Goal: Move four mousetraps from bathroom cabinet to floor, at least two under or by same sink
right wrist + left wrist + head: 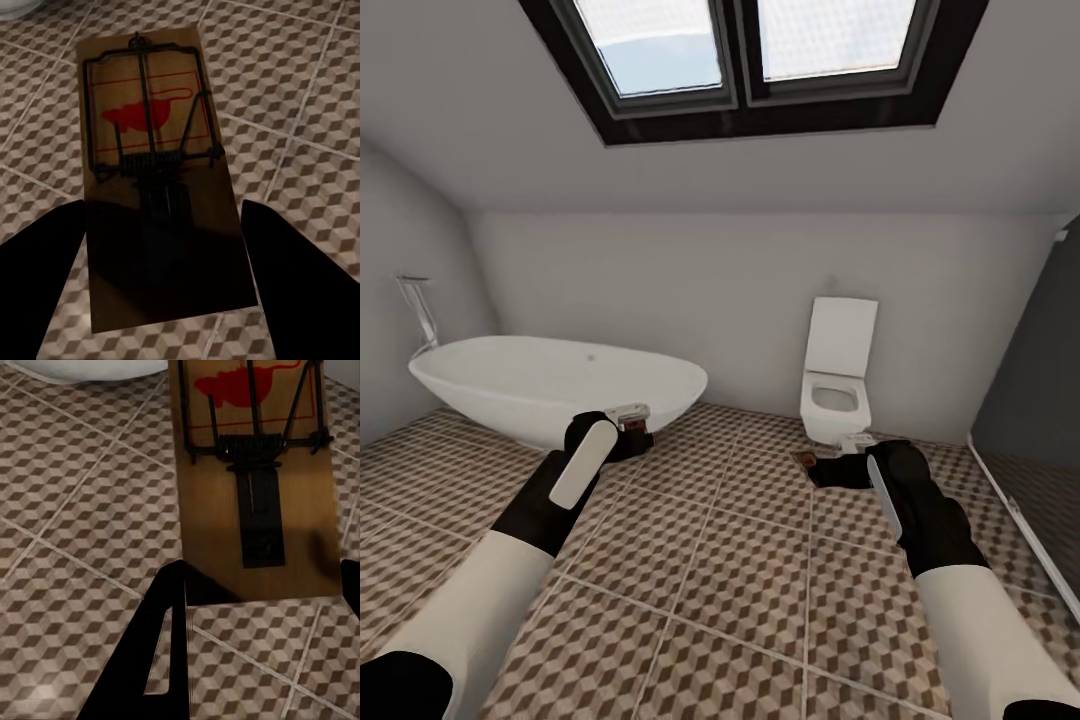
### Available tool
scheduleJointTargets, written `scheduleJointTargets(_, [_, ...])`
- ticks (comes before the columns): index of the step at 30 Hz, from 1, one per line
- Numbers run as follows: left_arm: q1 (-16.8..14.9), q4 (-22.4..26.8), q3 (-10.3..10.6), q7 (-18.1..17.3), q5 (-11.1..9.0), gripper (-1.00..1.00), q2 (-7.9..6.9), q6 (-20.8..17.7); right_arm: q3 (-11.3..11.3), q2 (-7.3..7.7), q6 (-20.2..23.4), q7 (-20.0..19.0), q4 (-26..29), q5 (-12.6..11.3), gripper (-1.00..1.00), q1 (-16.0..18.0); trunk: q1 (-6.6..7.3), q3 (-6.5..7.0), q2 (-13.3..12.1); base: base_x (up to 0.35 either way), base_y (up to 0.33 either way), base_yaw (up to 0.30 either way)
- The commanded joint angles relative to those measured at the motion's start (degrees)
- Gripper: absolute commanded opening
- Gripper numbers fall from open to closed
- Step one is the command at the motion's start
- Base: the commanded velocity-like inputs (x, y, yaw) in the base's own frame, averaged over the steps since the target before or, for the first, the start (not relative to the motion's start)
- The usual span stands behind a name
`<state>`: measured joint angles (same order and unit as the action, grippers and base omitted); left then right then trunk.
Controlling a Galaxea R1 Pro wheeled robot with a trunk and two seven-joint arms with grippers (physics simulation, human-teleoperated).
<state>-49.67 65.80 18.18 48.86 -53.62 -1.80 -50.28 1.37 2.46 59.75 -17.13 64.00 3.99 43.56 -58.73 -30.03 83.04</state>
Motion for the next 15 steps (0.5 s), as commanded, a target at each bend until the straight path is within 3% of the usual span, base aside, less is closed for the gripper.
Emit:
scheduleJointTargets(1, [-0.08,0.03,0.19,0.62,-0.43,-1.0,-0.05,-0.08,0.06,0.0,0.25,-0.37,0.08,0.3,-1.0,0.03,0.0,-0.12,0.04,0.0,0.0,0.277])
scheduleJointTargets(15, [-0.08,0.03,0.23,0.63,-0.43,-1.0,0.04,-0.11,0.04,0.0,0.25,-0.36,0.08,0.32,-1.0,0.03,0.0,-0.81,0.04,0.0,0.0,0.277])
